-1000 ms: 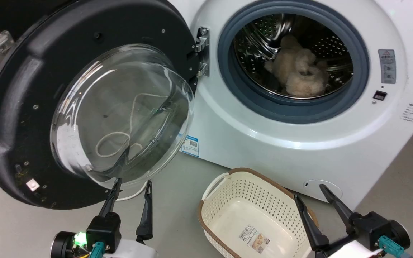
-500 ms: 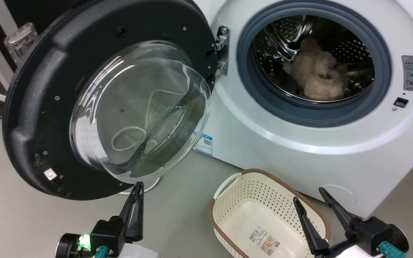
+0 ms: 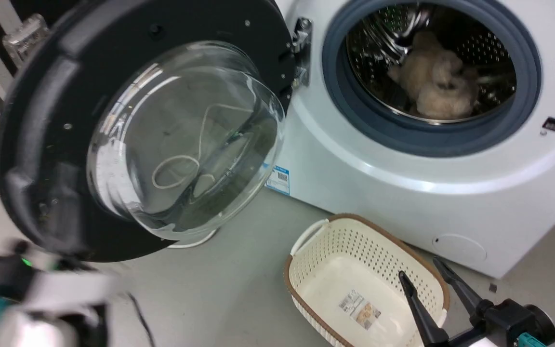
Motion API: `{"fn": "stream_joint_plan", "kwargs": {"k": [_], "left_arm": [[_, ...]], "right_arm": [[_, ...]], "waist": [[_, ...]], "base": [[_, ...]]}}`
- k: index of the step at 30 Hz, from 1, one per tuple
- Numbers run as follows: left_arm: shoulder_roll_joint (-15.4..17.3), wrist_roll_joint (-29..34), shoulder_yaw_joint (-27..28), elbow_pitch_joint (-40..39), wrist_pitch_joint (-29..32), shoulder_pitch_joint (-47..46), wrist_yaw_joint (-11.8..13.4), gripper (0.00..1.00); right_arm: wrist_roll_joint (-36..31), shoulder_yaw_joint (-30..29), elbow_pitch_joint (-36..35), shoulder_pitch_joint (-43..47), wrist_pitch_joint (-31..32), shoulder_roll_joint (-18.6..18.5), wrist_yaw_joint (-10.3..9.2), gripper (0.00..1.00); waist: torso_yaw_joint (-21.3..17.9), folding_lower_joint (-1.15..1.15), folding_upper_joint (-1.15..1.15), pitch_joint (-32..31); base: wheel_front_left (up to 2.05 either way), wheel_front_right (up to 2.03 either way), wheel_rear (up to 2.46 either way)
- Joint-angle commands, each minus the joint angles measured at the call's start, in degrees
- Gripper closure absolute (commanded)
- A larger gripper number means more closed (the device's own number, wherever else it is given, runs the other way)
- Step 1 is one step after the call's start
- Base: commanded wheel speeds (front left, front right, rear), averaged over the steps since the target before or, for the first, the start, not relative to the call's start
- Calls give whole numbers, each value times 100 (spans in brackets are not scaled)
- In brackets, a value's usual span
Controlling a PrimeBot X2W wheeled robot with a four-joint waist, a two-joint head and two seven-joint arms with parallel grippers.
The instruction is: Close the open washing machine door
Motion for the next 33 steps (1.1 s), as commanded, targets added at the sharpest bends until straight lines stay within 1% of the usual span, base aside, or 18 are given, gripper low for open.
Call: {"fn": "stream_joint_plan", "kwargs": {"k": [1,3,6,10,12,16,17,19,21,23,25,28,33], "left_arm": [[113,-274,255,-59,18,-280,-20,100],[277,-672,649,-74,198,-595,-14,100],[650,-1289,1343,100,518,-1085,31,100],[1117,-2190,2230,567,1062,-1706,202,100],[1360,-2552,2532,885,1423,-1942,292,100],[1638,-3418,3081,1599,2216,-2400,567,100],[1728,-3495,3138,1758,2377,-2432,618,100],[1896,-3601,3103,2041,2776,-2418,621,100],[1864,-3917,3193,2278,3155,-2524,737,100],[1751,-4345,3277,2510,3697,-2634,920,100],[1706,-4650,3253,2632,4271,-2625,1036,100],[1663,-4948,3177,2576,4906,-2511,1073,100],[1587,-5198,3107,2272,5475,-2187,1030,100]], "right_arm": [[60,39,-43,26,-54,-95,4,0],[101,57,-66,3,-78,-170,4,0],[174,104,-103,-50,-114,-296,4,0],[283,143,-136,-118,-162,-456,4,0],[338,144,-144,-137,-186,-521,4,0],[435,184,-152,-167,-228,-639,5,0],[447,197,-149,-178,-228,-656,5,0],[471,234,-143,-200,-228,-685,5,0],[487,254,-142,-221,-228,-706,5,0],[501,264,-138,-235,-228,-718,5,0],[509,285,-127,-242,-228,-718,5,0],[520,321,-111,-255,-228,-723,5,0],[552,339,-48,-276,-228,-712,5,0]], "waist": [[-97,0,0,135],[-155,0,0,238],[-262,0,0,401],[-380,0,0,595],[-407,0,0,664],[-429,0,0,776],[-445,0,0,793],[-476,0,0,817],[-490,0,0,840],[-496,0,0,853],[-504,0,0,854],[-521,0,0,852],[-551,0,0,772]], "base": [[0,0,0],[0,0,0],[0,0,0],[0,0,0],[0,0,0],[0,0,0],[0,0,0],[0,0,0],[0,0,0],[0,0,0],[0,0,0],[0,0,0],[0,0,0]]}}
